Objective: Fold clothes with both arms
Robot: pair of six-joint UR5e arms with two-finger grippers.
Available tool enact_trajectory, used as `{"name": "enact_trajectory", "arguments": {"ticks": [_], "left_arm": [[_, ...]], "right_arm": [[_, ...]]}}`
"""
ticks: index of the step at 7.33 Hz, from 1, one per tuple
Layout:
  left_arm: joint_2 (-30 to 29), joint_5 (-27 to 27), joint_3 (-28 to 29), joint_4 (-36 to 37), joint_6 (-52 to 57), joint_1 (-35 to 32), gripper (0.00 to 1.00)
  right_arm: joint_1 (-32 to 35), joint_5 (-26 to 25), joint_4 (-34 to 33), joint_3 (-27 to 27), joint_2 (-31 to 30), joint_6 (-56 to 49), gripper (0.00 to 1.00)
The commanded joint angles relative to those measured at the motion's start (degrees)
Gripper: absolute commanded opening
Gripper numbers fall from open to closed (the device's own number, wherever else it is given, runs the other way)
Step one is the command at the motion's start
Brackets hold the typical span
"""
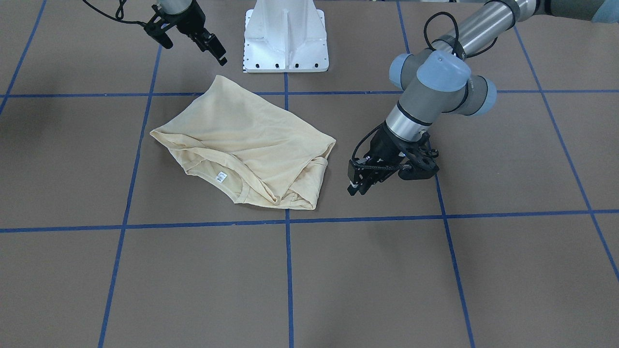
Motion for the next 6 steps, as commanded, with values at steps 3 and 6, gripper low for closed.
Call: {"name": "enact_trajectory", "arguments": {"ticks": [3, 6], "left_arm": [[1.5, 11.1, -8.0, 16.8, -5.4, 13.3, 0.44], [1.7, 11.4, -7.4, 17.1, -6.7, 15.9, 0.50]], "right_arm": [[21.1, 6.7, -0.2, -14.0, 12.9, -11.6, 1.00], [24.1, 6.7, -0.2, -17.0, 14.6, -17.6, 1.00]]}}
